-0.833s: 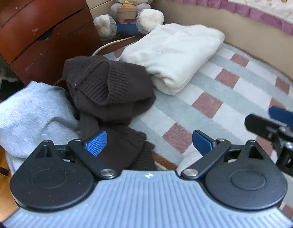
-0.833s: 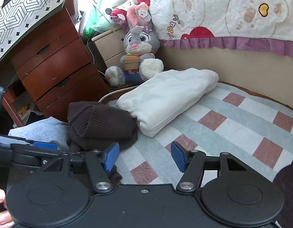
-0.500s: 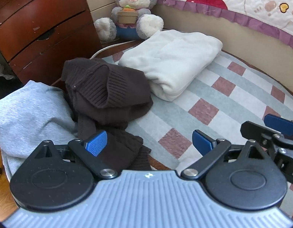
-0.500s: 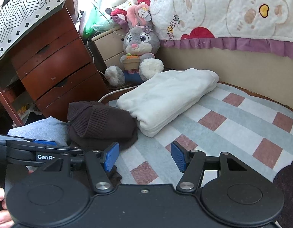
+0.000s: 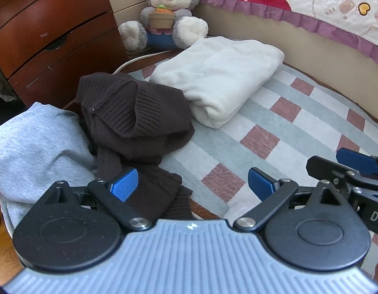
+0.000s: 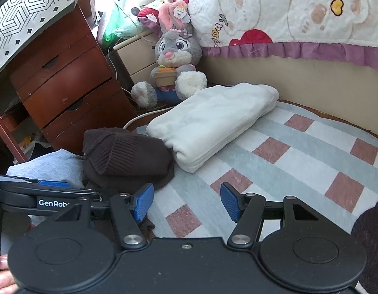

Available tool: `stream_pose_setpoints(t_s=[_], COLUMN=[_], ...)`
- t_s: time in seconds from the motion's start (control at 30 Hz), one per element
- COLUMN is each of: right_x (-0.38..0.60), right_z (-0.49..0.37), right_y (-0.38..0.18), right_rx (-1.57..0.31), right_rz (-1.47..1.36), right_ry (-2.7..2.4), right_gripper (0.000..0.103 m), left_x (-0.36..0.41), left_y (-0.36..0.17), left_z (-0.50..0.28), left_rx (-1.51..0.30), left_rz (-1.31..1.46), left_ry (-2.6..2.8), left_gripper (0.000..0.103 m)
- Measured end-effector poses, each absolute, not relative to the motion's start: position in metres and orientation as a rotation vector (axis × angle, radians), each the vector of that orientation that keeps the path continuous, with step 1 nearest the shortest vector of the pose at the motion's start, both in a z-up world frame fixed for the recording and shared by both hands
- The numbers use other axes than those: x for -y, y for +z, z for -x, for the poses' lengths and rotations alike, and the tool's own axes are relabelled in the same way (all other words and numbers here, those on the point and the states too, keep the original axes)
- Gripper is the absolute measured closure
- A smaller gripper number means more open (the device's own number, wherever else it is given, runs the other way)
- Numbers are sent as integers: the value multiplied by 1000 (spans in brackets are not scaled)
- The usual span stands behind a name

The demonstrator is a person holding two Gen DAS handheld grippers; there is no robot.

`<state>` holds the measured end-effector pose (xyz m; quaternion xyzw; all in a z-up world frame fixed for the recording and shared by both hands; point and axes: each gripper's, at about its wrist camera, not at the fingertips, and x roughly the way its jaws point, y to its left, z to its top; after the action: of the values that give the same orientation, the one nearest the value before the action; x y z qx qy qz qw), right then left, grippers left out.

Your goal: Fold clothes

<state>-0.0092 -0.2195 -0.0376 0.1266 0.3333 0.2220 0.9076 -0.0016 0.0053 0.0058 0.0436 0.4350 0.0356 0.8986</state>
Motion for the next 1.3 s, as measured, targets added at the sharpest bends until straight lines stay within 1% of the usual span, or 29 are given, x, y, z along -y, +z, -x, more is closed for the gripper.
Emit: stream_pose_setpoints(t_s=[1.3], right_x=[219], right_z=[5], right_y=[-46], right_rx=[-721], right_rz=[-280], right_ry=[464], right_gripper=[38], left_x=[-8], left_y=[-4], left_z=[-1], left_rx=[-920], left_rz=[-103], left_ry=[90], left_gripper=[6])
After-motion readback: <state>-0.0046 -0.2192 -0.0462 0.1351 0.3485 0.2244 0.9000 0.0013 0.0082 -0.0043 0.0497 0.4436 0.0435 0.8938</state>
